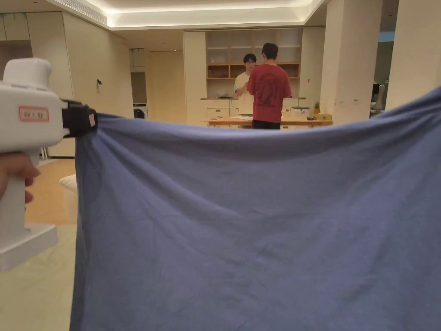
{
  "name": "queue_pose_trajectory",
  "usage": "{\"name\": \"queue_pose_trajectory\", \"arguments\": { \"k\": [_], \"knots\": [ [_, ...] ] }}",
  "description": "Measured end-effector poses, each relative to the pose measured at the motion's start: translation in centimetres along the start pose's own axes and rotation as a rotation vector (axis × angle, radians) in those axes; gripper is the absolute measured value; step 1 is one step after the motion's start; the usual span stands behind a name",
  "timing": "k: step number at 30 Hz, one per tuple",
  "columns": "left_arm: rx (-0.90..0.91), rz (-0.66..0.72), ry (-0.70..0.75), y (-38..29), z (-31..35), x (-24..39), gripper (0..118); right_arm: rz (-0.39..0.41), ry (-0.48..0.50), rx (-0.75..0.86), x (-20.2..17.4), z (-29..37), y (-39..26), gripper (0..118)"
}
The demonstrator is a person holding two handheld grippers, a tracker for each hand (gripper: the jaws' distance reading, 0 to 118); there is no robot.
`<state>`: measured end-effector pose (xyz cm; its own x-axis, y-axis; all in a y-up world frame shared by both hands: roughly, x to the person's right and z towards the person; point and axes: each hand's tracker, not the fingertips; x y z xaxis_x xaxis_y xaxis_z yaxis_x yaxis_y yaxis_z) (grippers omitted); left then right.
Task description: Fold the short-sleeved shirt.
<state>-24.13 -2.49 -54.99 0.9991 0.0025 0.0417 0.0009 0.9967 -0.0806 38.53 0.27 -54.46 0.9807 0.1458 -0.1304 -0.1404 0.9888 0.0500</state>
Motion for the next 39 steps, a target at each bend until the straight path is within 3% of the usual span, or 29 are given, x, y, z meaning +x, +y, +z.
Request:
{"name": "queue_pose_trajectory", "arguments": {
  "k": [2, 3, 10, 12, 19, 23, 28, 33, 37, 39],
  "knots": [
    [0.012, -0.002, 0.014, 2.0, -1.8, 1.6, 6, -0.098, 0.011, 0.015, 0.8, -3.4, 2.2, 2],
    [0.027, -0.012, 0.026, 2.8, -2.8, 1.6, 6, -0.110, 0.015, 0.010, 1.1, -4.8, 3.0, 2],
    [0.081, -0.082, 0.090, 4.8, -9.0, 1.3, 6, -0.028, -0.028, 0.105, -0.3, -10.0, 6.1, 2],
    [0.069, -0.131, 0.115, 3.9, -10.3, 1.9, 6, -0.040, -0.022, 0.088, -0.1, -11.2, 5.5, 2],
    [-0.015, -0.087, 0.059, -3.6, -14.5, 0.2, 6, -0.075, -0.008, 0.015, -0.1, -14.6, -3.7, 2],
    [-0.098, -0.075, 0.034, -9.7, -14.7, -0.4, 6, -0.058, 0.024, -0.047, -2.0, -14.2, -11.4, 2],
    [-0.180, 0.119, -0.022, -18.1, -12.1, -0.2, 6, -0.094, 0.046, -0.108, -4.0, -8.9, -20.7, 2],
    [-0.258, 0.092, -0.058, -25.7, -8.2, -0.6, 6, -0.099, 0.073, -0.198, -5.0, -2.8, -27.3, 2],
    [-0.278, 0.068, -0.082, -30.5, -1.5, -0.1, 6, -0.125, 0.087, -0.253, -5.0, 4.3, -31.0, 2],
    [-0.334, 0.132, -0.100, -32.6, 1.5, -0.1, 6, -0.124, 0.092, -0.273, -5.4, 8.0, -32.3, 2]
  ]
}}
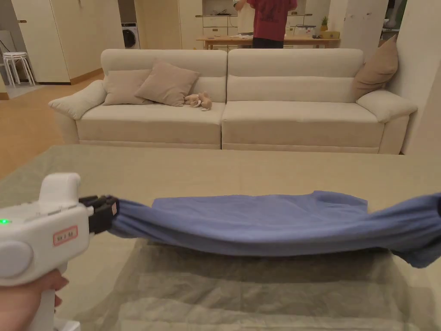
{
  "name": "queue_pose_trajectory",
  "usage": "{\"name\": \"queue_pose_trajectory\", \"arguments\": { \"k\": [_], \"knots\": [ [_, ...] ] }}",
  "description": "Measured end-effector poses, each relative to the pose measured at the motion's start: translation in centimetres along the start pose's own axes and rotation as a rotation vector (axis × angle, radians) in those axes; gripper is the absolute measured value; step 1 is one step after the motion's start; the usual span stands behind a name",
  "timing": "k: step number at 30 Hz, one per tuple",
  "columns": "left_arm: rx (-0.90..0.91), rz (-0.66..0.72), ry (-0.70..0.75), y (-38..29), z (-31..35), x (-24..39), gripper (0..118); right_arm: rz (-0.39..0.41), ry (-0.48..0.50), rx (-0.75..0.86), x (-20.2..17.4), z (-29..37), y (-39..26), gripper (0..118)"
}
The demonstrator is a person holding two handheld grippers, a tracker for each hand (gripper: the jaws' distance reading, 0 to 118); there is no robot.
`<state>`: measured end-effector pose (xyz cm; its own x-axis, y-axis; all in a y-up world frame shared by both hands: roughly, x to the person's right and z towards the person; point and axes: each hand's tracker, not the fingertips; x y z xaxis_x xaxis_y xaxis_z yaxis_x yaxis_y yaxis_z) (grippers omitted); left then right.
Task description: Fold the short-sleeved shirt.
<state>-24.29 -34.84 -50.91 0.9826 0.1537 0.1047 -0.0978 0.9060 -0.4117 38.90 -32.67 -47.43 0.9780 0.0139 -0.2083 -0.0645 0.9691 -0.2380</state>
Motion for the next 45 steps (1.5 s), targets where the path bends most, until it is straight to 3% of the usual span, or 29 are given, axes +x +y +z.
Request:
{"name": "queue_pose_trajectory", "arguments": {
  "k": [3, 12, 17, 35, 36, 38, 39, 40, 42, 43, 45],
  "knots": [
    [-0.019, 0.063, -0.021, -4.2, 4.7, 1.5, 6, 0.008, 0.012, -0.020, -0.6, 5.3, -2.9, 2],
    [-0.081, 0.023, -0.016, -15.3, 13.6, 0.9, 6, 0.002, 0.033, -0.102, -2.7, 16.9, -12.5, 2],
    [-0.090, 0.024, -0.013, -19.0, 17.7, 1.0, 6, -0.058, 0.028, -0.093, -4.0, 21.4, -16.0, 2],
    [-0.288, 0.027, -0.001, -27.3, 17.4, 0.1, 8, -0.023, -0.027, -0.359, -5.6, 21.4, -26.4, 4],
    [-0.281, 0.031, -0.006, -27.5, 17.3, 0.0, 13, -0.020, -0.024, -0.362, -5.6, 21.4, -26.7, 8],
    [-0.264, 0.049, -0.017, -27.7, 17.2, -0.4, 42, -0.013, -0.031, -0.351, -6.4, 21.7, -26.0, 36],
    [-0.257, 0.067, -0.033, -27.5, 17.4, -0.4, 49, -0.015, -0.046, -0.342, -6.4, 21.7, -25.9, 44],
    [-0.236, 0.087, -0.059, -27.3, 17.7, -0.3, 49, -0.025, -0.061, -0.335, -6.5, 21.9, -25.5, 44],
    [-0.213, 0.066, -0.054, -26.5, 18.6, 0.2, 94, -0.050, -0.095, -0.319, -6.5, 22.4, -25.5, 92],
    [-0.189, 0.046, -0.055, -25.8, 19.4, 0.6, 106, -0.053, -0.108, -0.275, -6.7, 23.1, -24.8, 106],
    [-0.127, -0.008, -0.049, -24.6, 21.2, 1.3, 106, -0.041, -0.091, -0.201, -7.0, 25.0, -23.7, 106]
  ]
}}
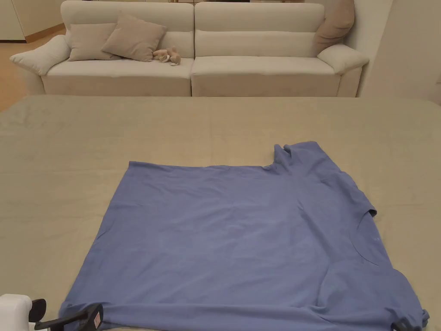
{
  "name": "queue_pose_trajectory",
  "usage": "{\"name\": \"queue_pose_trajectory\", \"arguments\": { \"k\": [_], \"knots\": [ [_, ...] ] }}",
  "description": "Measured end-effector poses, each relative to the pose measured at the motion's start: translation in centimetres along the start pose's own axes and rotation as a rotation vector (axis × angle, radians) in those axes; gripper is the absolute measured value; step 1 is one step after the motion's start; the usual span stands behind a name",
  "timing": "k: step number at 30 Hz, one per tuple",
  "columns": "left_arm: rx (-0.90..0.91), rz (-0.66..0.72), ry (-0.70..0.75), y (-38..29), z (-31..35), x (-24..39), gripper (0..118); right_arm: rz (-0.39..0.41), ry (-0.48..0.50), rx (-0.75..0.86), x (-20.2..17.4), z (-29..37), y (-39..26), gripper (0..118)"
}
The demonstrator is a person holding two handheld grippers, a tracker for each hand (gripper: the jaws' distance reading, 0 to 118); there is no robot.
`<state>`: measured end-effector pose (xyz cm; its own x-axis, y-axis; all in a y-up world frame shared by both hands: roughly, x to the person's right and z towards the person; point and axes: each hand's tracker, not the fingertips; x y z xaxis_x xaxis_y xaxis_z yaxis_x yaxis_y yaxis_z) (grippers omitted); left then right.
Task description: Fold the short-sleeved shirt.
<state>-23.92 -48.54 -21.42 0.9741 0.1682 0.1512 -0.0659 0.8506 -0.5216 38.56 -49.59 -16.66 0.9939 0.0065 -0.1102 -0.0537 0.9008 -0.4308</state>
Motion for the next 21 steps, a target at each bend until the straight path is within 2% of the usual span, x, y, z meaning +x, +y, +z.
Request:
{"name": "queue_pose_trajectory", "arguments": {
  "k": [3, 4, 5, 6, 7, 8, 9, 10, 11, 12, 15, 21],
  "knots": [
    [0.020, -0.043, 0.063, 0.9, 3.1, 1.9, 105, 0.046, -0.014, 0.060, -1.5, 2.9, 0.9, 103],
    [0.059, -0.044, 0.065, 0.9, 4.3, 2.4, 104, 0.056, -0.016, 0.081, -2.2, 4.1, 1.1, 92],
    [0.093, -0.036, 0.076, 0.7, 5.6, 3.2, 103, 0.057, -0.006, 0.086, -2.8, 4.9, 1.1, 71],
    [0.107, -0.034, 0.076, 0.5, 6.6, 3.6, 97, 0.064, 0.001, 0.093, -3.4, 5.6, 1.0, 43],
    [0.128, -0.033, 0.085, 0.1, 7.5, 4.1, 74, 0.085, -0.023, 0.116, -4.1, 6.2, 0.8, 4],
    [0.147, -0.038, 0.119, -0.4, 8.4, 4.6, 38, 0.105, -0.064, 0.135, -4.9, 6.8, 0.5, 1],
    [0.157, -0.049, 0.163, -1.2, 8.6, 4.3, 0, 0.094, -0.060, 0.147, -5.4, 7.3, 0.3, 0],
    [0.168, -0.061, 0.242, -2.0, 9.2, 4.5, 0, 0.044, -0.013, 0.148, -5.5, 7.6, 0.1, 0],
    [0.156, -0.042, 0.178, -2.5, 9.4, 4.2, 0, 0.018, 0.007, 0.141, -5.9, 7.8, 0.0, 0],
    [0.122, -0.010, 0.120, -2.9, 9.4, 3.9, 0, 0.039, -0.012, 0.142, -6.4, 7.8, 0.0, 0],
    [0.085, -0.002, 0.144, -4.0, 9.2, 3.7, 0, 0.069, 0.001, 0.122, -7.2, 7.7, -0.4, 0],
    [0.043, 0.066, 0.114, -3.1, 7.1, 2.8, 0, 0.038, 0.016, 0.114, -7.2, 7.4, -0.1, 0]
  ]
}}
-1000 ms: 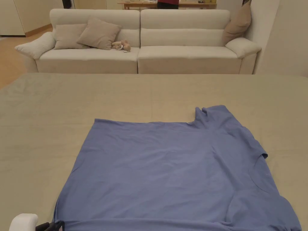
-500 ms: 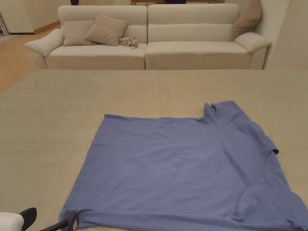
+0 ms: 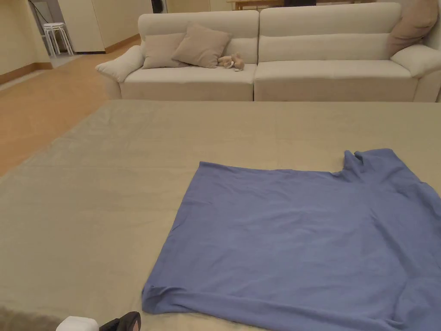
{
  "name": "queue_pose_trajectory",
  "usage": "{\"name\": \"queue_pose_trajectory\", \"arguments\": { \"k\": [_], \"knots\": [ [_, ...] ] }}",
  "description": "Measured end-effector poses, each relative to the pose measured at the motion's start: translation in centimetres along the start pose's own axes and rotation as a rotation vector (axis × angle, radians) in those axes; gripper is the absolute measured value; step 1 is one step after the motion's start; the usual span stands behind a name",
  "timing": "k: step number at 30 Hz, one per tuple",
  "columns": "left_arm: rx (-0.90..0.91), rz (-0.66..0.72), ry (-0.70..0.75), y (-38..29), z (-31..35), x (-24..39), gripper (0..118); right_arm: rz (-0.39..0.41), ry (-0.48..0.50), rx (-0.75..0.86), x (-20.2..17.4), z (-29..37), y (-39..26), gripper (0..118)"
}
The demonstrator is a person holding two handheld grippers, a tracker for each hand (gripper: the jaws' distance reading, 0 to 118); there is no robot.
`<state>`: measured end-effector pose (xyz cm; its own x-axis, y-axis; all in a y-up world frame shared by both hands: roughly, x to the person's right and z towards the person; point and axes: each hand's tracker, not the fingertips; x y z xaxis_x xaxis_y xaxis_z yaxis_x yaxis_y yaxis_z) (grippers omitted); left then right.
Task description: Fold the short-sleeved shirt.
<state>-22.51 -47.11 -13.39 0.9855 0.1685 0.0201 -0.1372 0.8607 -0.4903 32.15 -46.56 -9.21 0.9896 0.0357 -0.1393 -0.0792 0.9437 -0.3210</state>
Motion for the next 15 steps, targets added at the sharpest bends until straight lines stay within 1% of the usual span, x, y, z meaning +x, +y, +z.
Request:
{"name": "queue_pose_trajectory", "arguments": {
  "k": [3, 4, 5, 6, 7, 8, 9, 10, 13, 15],
  "knots": [
    [-0.058, -0.008, -0.013, 1.8, -2.9, -0.4, 0, -0.002, 0.009, -0.009, 0.0, -0.4, 0.1, 0],
    [-0.082, -0.012, -0.011, 2.6, -3.9, 0.3, 0, -0.008, 0.009, -0.013, 0.0, -0.5, 0.2, 0],
    [-0.115, -0.032, 0.023, 3.0, -5.1, 0.3, 1, -0.015, 0.008, -0.016, 0.0, -0.6, 0.3, 0],
    [-0.135, -0.041, 0.041, 3.3, -6.1, 0.3, 15, -0.018, 0.006, -0.019, 0.0, -0.7, 0.3, 0],
    [-0.144, -0.052, 0.041, 3.5, -7.2, 0.2, 53, -0.018, 0.003, -0.021, 0.3, -0.9, 0.2, 0],
    [-0.159, -0.060, 0.047, 3.6, -8.4, -0.6, 88, -0.016, -0.002, -0.023, 0.3, -0.9, 0.3, 0],
    [-0.174, -0.067, 0.057, 3.6, -9.2, -0.6, 112, -0.015, -0.004, -0.024, 0.4, -0.9, 0.3, 0],
    [-0.173, -0.079, 0.058, 3.7, -9.9, -0.5, 118, -0.017, -0.004, -0.024, 0.5, -0.9, 0.3, 0],
    [-0.224, -0.107, 0.094, 3.5, -11.6, -0.3, 118, -0.021, -0.009, -0.038, 1.0, -1.0, 0.2, 0],
    [-0.226, -0.084, 0.089, 3.2, -12.1, -0.5, 117, -0.019, -0.011, -0.044, 1.2, -1.0, -0.1, 0]
  ]
}}
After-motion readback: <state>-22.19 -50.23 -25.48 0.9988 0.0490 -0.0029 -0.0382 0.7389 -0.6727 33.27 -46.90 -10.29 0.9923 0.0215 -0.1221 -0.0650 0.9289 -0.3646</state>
